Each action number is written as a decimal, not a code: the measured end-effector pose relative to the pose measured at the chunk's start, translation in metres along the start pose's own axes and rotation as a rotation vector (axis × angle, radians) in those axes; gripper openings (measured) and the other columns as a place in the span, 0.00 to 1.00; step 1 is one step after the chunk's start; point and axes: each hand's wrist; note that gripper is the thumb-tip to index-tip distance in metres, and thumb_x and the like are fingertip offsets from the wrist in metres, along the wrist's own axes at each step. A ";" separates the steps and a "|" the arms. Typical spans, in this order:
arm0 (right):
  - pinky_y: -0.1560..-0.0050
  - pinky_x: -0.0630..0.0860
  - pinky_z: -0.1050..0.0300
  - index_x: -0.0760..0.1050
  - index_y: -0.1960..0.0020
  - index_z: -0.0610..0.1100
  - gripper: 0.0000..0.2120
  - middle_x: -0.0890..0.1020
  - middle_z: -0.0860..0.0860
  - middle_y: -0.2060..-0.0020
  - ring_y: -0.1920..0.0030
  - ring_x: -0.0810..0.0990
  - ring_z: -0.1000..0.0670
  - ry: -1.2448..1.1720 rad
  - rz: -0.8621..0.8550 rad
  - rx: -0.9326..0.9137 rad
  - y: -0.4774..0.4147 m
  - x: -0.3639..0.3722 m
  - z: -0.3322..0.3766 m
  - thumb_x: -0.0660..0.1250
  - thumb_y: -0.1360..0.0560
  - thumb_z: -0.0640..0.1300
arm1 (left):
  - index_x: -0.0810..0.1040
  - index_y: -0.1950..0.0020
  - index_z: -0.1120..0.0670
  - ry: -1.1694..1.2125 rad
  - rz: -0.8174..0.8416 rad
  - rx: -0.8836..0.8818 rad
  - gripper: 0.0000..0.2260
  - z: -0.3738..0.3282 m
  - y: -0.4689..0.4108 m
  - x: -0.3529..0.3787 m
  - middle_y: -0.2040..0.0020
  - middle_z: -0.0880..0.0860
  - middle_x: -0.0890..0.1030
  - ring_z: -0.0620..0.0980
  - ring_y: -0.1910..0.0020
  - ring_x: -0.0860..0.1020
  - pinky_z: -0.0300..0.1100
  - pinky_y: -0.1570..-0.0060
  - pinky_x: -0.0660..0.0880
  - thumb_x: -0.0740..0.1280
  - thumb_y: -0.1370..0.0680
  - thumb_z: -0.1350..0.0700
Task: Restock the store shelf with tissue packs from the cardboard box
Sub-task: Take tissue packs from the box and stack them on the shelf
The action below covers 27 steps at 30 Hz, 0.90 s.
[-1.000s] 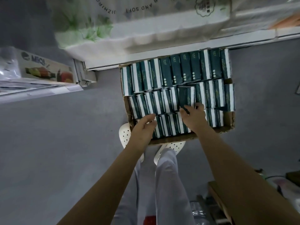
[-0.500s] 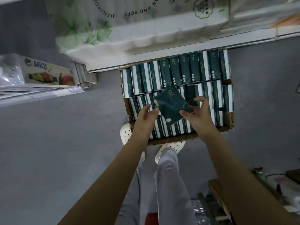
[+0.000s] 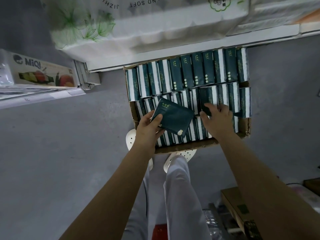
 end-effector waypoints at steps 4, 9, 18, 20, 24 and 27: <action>0.30 0.59 0.44 0.64 0.25 0.53 0.23 0.56 0.39 0.27 0.28 0.56 0.37 0.122 0.092 0.033 -0.012 0.001 -0.008 0.58 0.19 0.55 | 0.74 0.34 0.53 -0.004 -0.010 -0.004 0.17 0.007 -0.001 -0.002 0.39 0.55 0.80 0.54 0.42 0.80 0.44 0.47 0.80 0.69 0.22 0.58; 0.32 0.66 0.45 0.62 0.24 0.54 0.23 0.61 0.40 0.28 0.29 0.60 0.37 0.141 0.188 0.012 -0.022 -0.004 -0.010 0.58 0.19 0.55 | 0.74 0.34 0.54 -0.004 -0.005 0.001 0.16 0.003 0.001 -0.004 0.40 0.55 0.81 0.53 0.43 0.80 0.39 0.56 0.80 0.68 0.22 0.59; 0.50 0.71 0.60 0.69 0.41 0.44 0.11 0.70 0.43 0.43 0.50 0.73 0.46 -0.295 -0.098 -0.135 0.037 -0.038 0.011 0.64 0.21 0.36 | 0.74 0.38 0.55 0.052 -0.010 0.071 0.11 -0.032 0.044 -0.003 0.47 0.53 0.83 0.52 0.45 0.82 0.45 0.45 0.78 0.67 0.21 0.59; 0.56 0.72 0.60 0.63 0.47 0.46 0.15 0.70 0.46 0.50 0.53 0.73 0.48 -0.483 -0.125 -0.113 0.062 -0.057 0.021 0.65 0.23 0.31 | 0.75 0.43 0.54 0.054 0.016 0.091 0.07 -0.044 0.067 -0.002 0.52 0.51 0.85 0.51 0.47 0.83 0.45 0.44 0.78 0.66 0.21 0.59; 0.61 0.73 0.71 0.60 0.44 0.47 0.20 0.72 0.50 0.51 0.54 0.77 0.54 -0.783 -0.213 -0.042 0.119 -0.112 0.050 0.67 0.24 0.32 | 0.76 0.49 0.55 -0.034 0.026 0.193 0.02 -0.075 0.131 0.005 0.49 0.53 0.83 0.51 0.47 0.81 0.43 0.46 0.77 0.67 0.21 0.59; 0.55 0.76 0.67 0.62 0.40 0.48 0.22 0.77 0.47 0.49 0.51 0.81 0.56 -0.970 -0.230 -0.085 0.167 -0.169 0.077 0.68 0.25 0.33 | 0.75 0.51 0.54 -0.057 0.046 0.266 0.04 -0.106 0.196 0.011 0.51 0.53 0.81 0.52 0.50 0.78 0.42 0.49 0.75 0.68 0.22 0.56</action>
Point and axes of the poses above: each hand's wrist, its own y-axis away from the middle knuckle, its own x-axis out of the palm, z = x × y
